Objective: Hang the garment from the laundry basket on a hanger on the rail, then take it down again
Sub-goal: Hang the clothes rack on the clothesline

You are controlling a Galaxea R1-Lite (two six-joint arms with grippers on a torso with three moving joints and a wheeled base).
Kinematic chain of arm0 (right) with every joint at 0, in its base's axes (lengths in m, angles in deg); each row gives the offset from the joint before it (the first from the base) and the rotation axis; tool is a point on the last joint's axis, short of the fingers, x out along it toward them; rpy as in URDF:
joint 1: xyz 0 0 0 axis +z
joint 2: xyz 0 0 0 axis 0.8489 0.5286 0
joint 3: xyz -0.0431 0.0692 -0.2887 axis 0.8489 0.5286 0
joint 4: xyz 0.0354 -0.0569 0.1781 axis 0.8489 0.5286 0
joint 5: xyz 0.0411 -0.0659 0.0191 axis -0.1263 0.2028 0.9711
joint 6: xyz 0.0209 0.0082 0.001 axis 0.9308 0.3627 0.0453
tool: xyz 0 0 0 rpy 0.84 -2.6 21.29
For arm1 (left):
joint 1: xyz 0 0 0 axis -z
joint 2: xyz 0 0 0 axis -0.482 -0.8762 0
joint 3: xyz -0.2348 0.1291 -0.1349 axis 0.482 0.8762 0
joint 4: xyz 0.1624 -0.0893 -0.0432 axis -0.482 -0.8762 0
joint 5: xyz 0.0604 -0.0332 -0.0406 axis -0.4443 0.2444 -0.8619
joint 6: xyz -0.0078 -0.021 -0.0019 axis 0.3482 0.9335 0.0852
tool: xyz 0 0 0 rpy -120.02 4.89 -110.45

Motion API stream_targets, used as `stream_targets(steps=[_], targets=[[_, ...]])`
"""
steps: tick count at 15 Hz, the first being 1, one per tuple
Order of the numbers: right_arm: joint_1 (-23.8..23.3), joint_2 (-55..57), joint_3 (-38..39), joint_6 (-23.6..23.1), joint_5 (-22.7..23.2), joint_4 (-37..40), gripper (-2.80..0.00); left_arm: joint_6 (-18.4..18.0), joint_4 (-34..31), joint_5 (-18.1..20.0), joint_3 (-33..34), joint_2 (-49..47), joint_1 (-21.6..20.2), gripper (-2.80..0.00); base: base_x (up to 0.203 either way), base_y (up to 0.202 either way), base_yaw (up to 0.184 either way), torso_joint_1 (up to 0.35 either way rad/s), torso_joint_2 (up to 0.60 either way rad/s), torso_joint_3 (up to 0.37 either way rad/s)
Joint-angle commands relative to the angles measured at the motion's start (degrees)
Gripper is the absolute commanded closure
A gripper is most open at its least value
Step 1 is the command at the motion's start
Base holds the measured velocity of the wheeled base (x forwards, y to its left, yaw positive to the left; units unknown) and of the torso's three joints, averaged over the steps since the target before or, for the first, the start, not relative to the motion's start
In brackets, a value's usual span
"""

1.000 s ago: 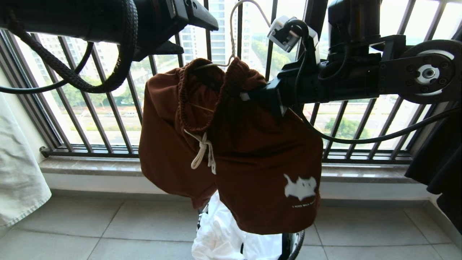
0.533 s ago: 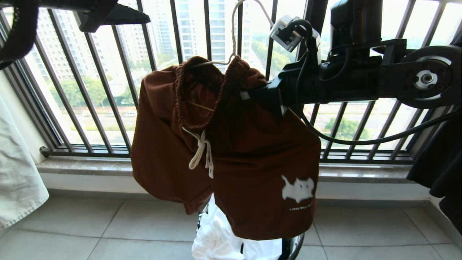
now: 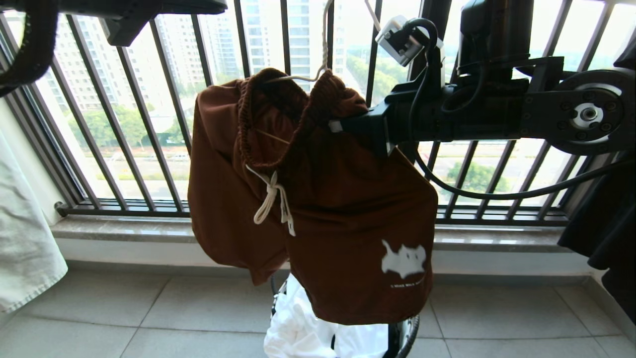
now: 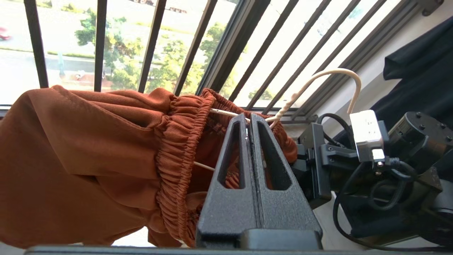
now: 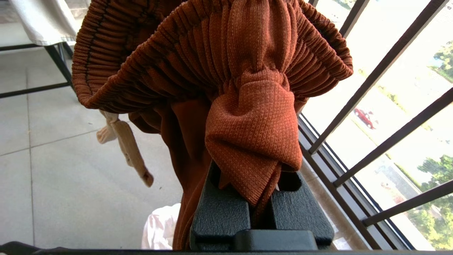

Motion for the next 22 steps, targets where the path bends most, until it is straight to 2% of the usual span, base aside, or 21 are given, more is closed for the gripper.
stream_targets(steps=[1, 3, 8, 9, 13, 15, 18, 20, 22], targets=[[0.0, -0.1, 0.1, -0.1, 0.3, 0.1, 0.00, 0.0, -0.2, 0.0, 0.0, -0.2, 0.0, 0.00, 0.000, 0.000, 0.000, 0.000, 0.00, 0.000], [0.1, 0.1, 0.0, 0.0, 0.4, 0.1, 0.00, -0.5, -0.2, 0.2, 0.2, -0.7, 0.6, 0.00, 0.000, 0.000, 0.000, 0.000, 0.00, 0.000], [0.1, 0.2, 0.1, -0.1, 0.4, 0.1, 0.00, -1.4, -0.2, 0.2, -0.3, -4.3, 6.0, 0.00, 0.000, 0.000, 0.000, 0.000, 0.00, 0.000], [0.1, 0.3, 0.0, 0.0, 0.3, 0.1, 0.00, -2.1, -0.2, 0.2, -0.3, -4.3, 7.4, -2.80, 0.000, 0.000, 0.000, 0.000, 0.00, 0.000], [-0.1, 0.4, 0.1, -0.1, 0.3, 0.1, 0.00, -4.7, 0.2, 0.5, -0.3, -4.3, 8.9, -2.80, 0.000, 0.000, 0.000, 0.000, 0.00, 0.000], [-0.1, 0.4, 0.1, -0.1, 0.3, 0.1, 0.00, -7.8, 0.3, 0.5, -0.7, -4.8, 9.4, -2.80, 0.000, 0.000, 0.000, 0.000, 0.00, 0.000], [0.0, 0.3, 0.0, -0.1, 0.3, 0.1, 0.00, -14.7, 2.5, 0.3, -0.7, -7.1, 9.4, -2.80, 0.000, 0.000, 0.000, 0.000, 0.00, 0.000], [0.1, 0.2, 0.0, -0.1, 0.3, 0.0, 0.00, -17.7, 5.3, 0.1, -0.7, -8.9, 9.2, -2.80, 0.000, 0.000, 0.000, 0.000, 0.00, 0.000], [0.1, -0.1, 0.0, -0.1, 0.3, 0.0, 0.00, -19.0, 8.1, -0.6, -0.6, -10.4, 8.9, -2.80, 0.000, 0.000, 0.000, 0.000, 0.00, 0.000]])
